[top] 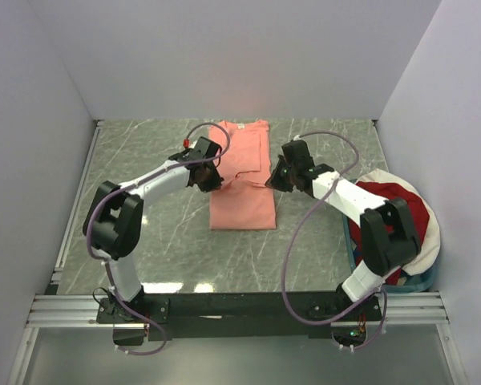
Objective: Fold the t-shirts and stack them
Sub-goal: Fold the tshirt
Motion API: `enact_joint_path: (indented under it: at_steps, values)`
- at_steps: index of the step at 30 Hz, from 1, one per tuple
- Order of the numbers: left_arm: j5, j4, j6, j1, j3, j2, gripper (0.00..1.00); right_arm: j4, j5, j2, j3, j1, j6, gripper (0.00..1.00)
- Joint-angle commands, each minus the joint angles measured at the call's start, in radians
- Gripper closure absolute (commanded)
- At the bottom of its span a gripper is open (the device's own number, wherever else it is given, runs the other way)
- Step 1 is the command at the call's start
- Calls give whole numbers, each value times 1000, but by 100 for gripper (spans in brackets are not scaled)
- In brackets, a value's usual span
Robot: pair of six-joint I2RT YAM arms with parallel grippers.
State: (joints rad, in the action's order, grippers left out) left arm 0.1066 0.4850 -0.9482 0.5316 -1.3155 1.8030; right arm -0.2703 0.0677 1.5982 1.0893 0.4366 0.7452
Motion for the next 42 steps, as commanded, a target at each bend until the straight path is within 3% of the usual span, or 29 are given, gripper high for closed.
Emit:
enact_joint_path:
  at_steps: [1,14,25,27,28,30,32,35,38,41,42]
  values:
    - [21,24,43,-38,-94,65,99,31,41,68,82,-30,-40,100]
    - [-31,52,104,-85,-263,191,99,43,126,224,159,-125,-63,100]
    - [-39,66,135,-110,-304,236,99,-26,159,321,300,-148,-99,100]
    - [-38,60,144,-119,-312,239,93,-35,156,325,307,-151,-106,97]
    - [-39,53,158,-124,-314,234,79,-43,155,328,311,-154,-112,93]
    - [-60,35,173,-149,-309,217,63,-58,150,318,311,-160,-118,79]
    - [-97,13,196,-165,-301,182,56,-67,135,286,297,-162,-129,65]
    - [-96,3,210,-170,-272,109,48,-60,95,221,255,-162,-138,57]
    - [-122,-29,178,-167,-199,42,52,-35,64,172,210,-130,-135,56]
    - [-148,-66,134,-144,-136,21,70,-50,38,195,245,-78,-141,57]
    - [-154,-68,123,-128,-133,35,81,-52,38,206,256,-67,-142,57]
